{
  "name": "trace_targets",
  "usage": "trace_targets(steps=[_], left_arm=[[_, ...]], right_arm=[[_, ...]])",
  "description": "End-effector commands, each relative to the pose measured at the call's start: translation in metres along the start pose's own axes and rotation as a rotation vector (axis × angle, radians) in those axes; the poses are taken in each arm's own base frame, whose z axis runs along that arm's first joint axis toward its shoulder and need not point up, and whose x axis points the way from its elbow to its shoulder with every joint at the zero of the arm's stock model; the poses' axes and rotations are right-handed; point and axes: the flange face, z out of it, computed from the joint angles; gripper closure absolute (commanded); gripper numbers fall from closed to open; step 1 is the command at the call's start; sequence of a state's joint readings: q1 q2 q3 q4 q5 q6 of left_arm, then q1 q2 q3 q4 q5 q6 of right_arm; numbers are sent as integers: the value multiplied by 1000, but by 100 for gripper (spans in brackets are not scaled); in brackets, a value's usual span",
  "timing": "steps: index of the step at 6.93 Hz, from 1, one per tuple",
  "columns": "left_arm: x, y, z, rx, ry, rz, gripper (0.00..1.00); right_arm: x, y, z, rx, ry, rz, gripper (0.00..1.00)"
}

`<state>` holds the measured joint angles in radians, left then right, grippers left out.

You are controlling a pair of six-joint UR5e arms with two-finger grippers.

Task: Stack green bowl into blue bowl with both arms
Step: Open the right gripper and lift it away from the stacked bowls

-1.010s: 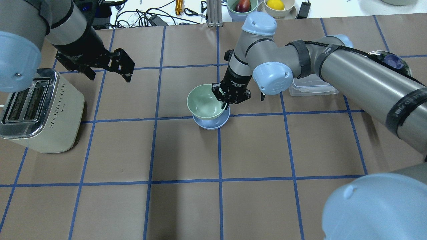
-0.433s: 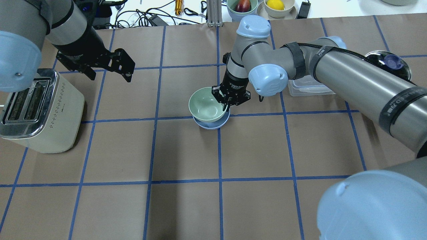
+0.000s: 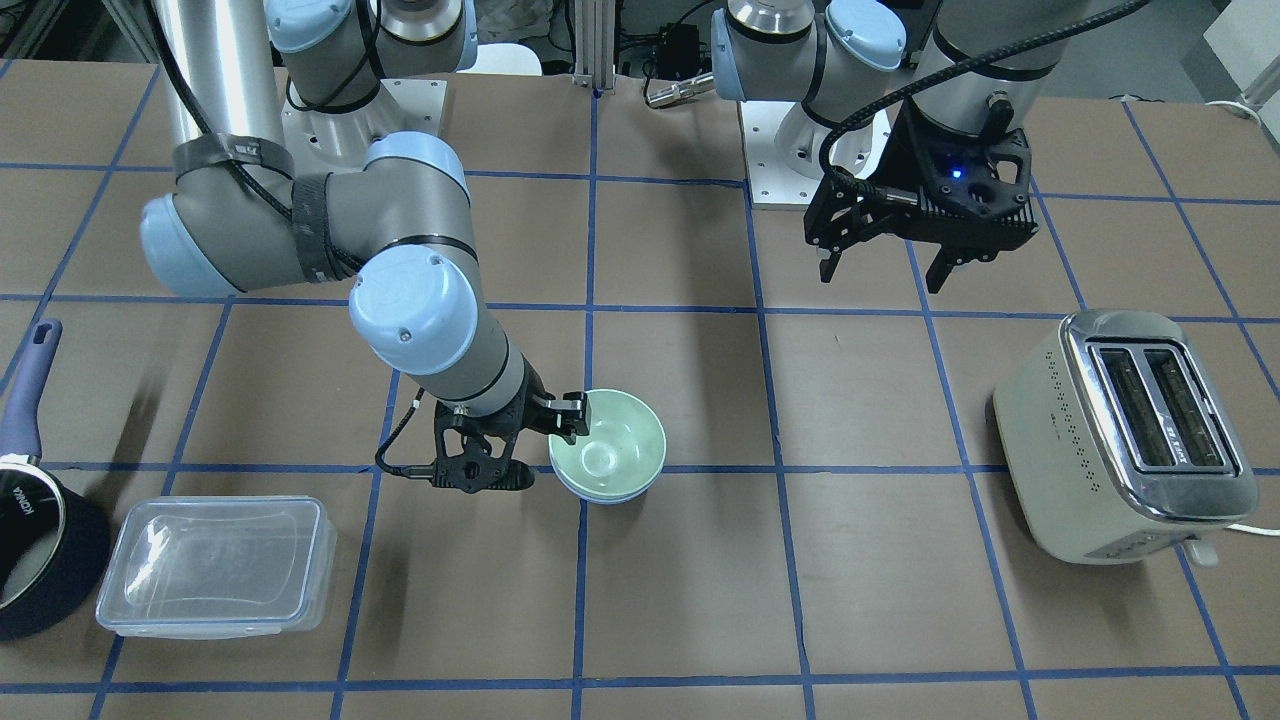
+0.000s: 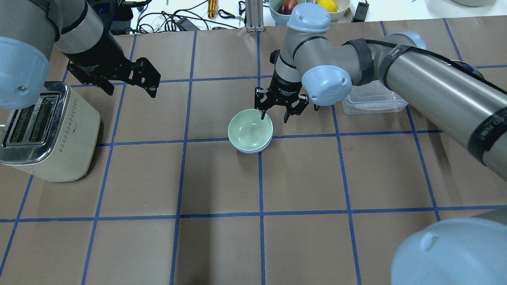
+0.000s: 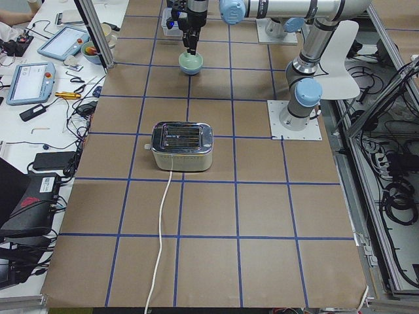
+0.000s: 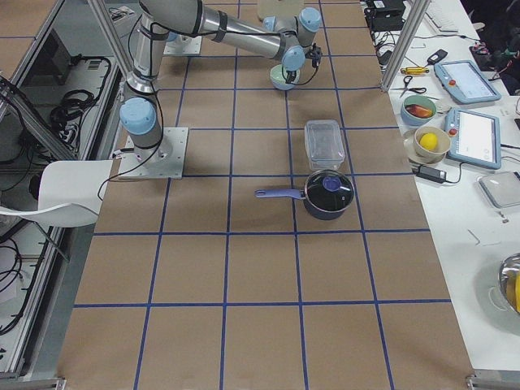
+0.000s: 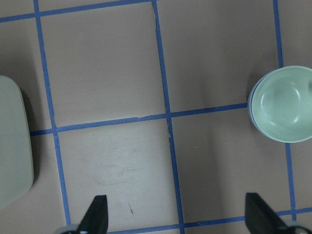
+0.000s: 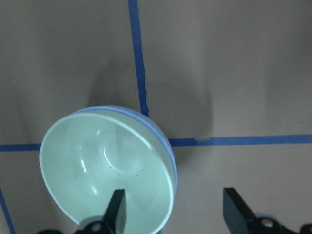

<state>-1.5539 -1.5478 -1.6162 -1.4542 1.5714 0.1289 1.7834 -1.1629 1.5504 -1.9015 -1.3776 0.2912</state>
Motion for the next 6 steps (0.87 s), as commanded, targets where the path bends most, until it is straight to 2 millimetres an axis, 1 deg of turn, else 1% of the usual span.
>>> trace_targets(steps=[1,2,3,4,5,6], left_arm=[[0,-1,-2,5,-3,0,0],[0,-1,-1,4,-3,0,0],[0,-1,0,1,-1,0,0],[0,-1,0,1,0,0,0],[0,-1,0,1,0,0,0],[0,-1,0,1,2,0,0]], right_arm=[[22,28,-112,96,171,-35,0],[27,40,-156,161,180,-51,0],[42,58,-182,161,180,-95,0],[68,58,-191,159,190,-180,0],[97,56,-198,156,184,-166,0],[115,53,-210,177,183,-143,0]])
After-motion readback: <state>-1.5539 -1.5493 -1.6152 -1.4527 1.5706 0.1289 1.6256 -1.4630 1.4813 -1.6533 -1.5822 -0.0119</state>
